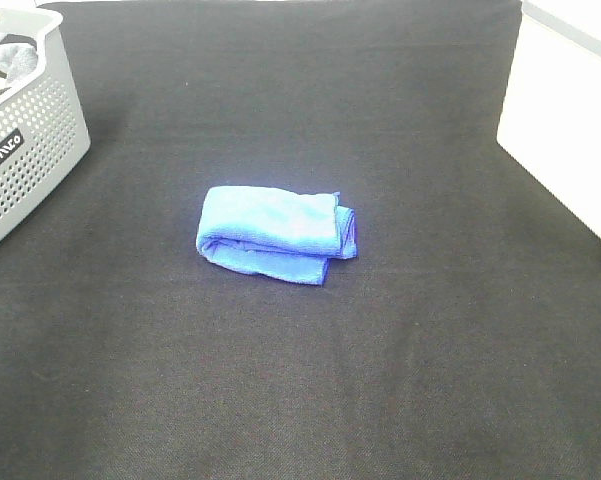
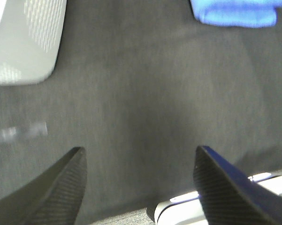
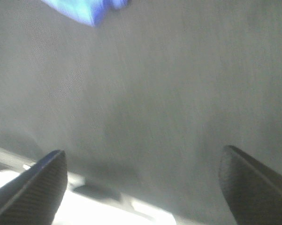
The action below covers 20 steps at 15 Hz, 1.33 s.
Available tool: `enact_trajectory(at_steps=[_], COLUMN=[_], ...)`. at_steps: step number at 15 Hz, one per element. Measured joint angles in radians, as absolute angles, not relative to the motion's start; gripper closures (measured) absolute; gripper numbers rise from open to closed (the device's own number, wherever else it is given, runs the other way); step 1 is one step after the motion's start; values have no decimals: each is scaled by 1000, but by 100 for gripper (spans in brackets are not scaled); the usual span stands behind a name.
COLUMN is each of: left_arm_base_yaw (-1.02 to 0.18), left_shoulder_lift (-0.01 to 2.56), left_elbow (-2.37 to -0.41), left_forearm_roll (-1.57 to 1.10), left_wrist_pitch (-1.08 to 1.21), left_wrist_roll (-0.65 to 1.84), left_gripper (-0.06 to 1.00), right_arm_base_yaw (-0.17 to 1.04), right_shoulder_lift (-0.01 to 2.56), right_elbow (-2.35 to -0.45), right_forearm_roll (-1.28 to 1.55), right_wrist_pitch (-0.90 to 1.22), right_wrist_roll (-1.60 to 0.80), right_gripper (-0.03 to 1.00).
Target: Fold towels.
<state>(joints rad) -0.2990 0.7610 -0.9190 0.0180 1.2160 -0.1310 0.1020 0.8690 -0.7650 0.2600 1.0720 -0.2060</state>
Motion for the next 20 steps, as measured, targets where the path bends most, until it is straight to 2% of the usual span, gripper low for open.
enact_trajectory(at_steps=[3,8,14,20], left_arm_base_yaw=[-302,-302,-302,-302], left_shoulder_lift=[466,68,28,28], left_elbow=[-725,-561,-514,-508], left_forearm_roll=[18,17,-10,-43], left_wrist_pitch=[1220,1220,1072,1056], left_wrist_roll=[-117,-35,58,104], left_gripper=[31,31,31,31], right_arm_base_yaw=[102,102,102,102], right_shoulder_lift=[657,366,327,327], right_elbow=[-616,-555,-511,-511], right_forearm_roll=[202,149,83,83], right_wrist_pitch=[1076,1154,1084,1072], right_wrist_roll=[-207,-170,-145,-145], right_gripper=[14,14,14,14])
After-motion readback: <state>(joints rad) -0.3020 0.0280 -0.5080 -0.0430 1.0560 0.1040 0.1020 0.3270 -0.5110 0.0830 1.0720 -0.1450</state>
